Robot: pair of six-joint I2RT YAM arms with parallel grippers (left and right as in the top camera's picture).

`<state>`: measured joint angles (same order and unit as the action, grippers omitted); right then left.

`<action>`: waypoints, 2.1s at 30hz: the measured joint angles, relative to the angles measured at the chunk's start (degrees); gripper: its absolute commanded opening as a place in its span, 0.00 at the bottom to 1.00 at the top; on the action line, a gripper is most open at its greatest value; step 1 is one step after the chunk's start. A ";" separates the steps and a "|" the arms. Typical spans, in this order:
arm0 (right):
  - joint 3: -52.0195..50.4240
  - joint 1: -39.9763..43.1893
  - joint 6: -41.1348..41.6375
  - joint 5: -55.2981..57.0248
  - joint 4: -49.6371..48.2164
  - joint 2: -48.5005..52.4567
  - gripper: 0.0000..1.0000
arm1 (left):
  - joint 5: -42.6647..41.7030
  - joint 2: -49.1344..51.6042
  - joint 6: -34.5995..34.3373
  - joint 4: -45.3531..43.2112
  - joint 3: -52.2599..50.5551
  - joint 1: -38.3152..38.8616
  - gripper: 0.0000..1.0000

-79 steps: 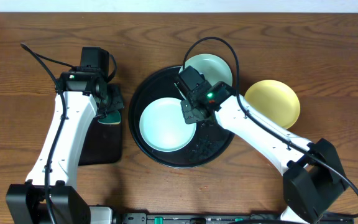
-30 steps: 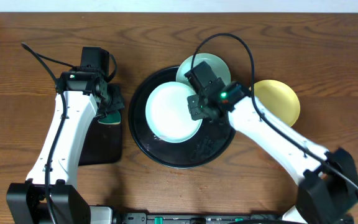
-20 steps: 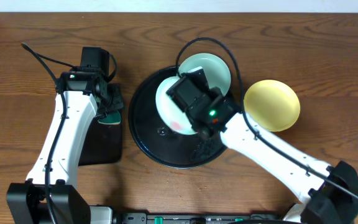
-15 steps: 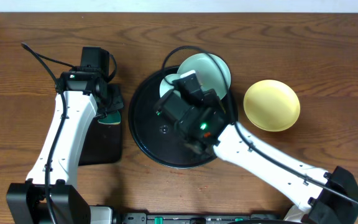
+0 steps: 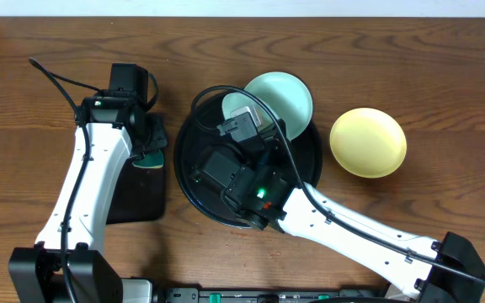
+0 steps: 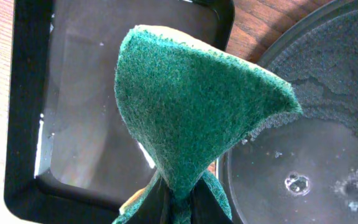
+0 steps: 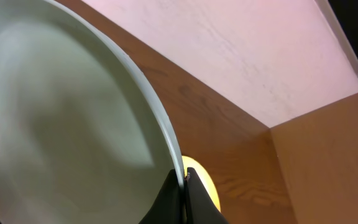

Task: Clean dirty plates on tray and stack at the side
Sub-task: 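Place the pale green plate onto the yellow plate and release, then move the right gripper to the remaining green plate's upper rim and grip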

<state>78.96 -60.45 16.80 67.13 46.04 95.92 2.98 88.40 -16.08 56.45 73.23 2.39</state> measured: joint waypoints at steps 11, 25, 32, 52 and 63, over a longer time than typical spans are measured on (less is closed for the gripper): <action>0.00 3.76 2.10 -15.65 1.27 0.00 0.01 | 0.00 0.00 0.00 0.00 0.00 0.00 0.08; 0.00 38.07 3.08 -67.49 1.86 0.00 0.01 | 0.00 0.00 0.00 -0.07 0.00 0.00 0.08; 0.00 55.91 2.60 -73.55 6.58 0.00 0.01 | 0.00 0.00 0.00 -0.07 0.00 0.00 0.08; -12.85 72.54 -0.94 -69.22 -0.44 0.22 0.15 | 0.00 0.00 0.00 -0.81 0.00 0.00 0.08; -9.92 71.89 -2.75 -72.87 -1.01 0.57 0.42 | 0.00 0.00 0.00 -0.87 0.00 0.00 0.07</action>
<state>69.04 11.44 14.04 -5.74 45.04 96.49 2.98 88.40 -16.08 55.57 73.23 2.39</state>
